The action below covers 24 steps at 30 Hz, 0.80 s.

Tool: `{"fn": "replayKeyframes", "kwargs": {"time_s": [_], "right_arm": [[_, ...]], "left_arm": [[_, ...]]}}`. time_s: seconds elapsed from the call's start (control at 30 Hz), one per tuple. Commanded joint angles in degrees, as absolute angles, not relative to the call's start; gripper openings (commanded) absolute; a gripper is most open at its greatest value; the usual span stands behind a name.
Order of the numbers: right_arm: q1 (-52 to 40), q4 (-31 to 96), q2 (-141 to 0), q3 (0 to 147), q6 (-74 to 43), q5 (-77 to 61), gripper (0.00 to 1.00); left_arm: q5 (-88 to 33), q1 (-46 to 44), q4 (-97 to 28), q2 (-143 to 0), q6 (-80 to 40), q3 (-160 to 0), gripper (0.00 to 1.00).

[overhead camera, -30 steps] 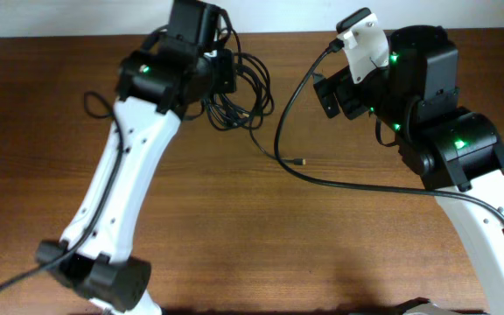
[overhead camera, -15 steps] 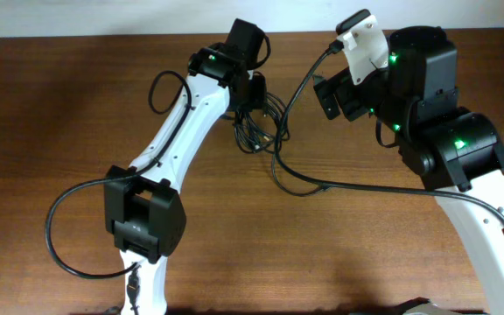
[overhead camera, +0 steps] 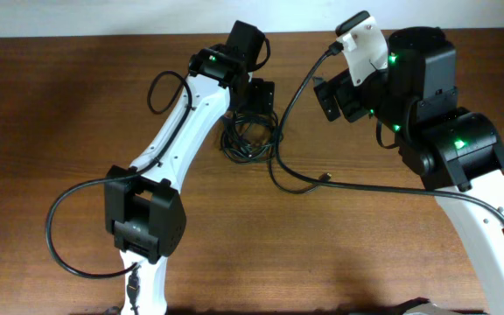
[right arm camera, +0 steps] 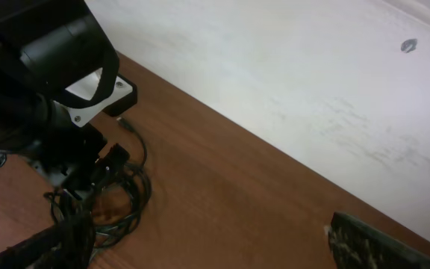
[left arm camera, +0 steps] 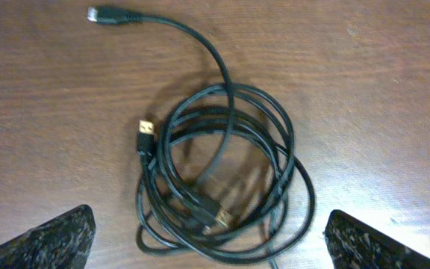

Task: Untangle cables

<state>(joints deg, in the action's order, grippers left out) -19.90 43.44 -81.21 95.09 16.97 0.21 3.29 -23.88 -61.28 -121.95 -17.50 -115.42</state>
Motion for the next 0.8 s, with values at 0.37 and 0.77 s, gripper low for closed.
{"fn": "replayKeyframes", "kwargs": {"time_s": [0.37,0.77], "right_arm": [[-19.9,46.5,-81.0,95.5,17.0,0.7,0.99],[-19.9,50.2,-81.0,95.5,16.2,0.5,0.99]], "left_arm": [[8.8,-22.3,-30.5,-127.2,-35.9,-108.8,0.99],[6.3,-22.4,-25.3,-139.6,-66.5,-108.8,0.88]]}}
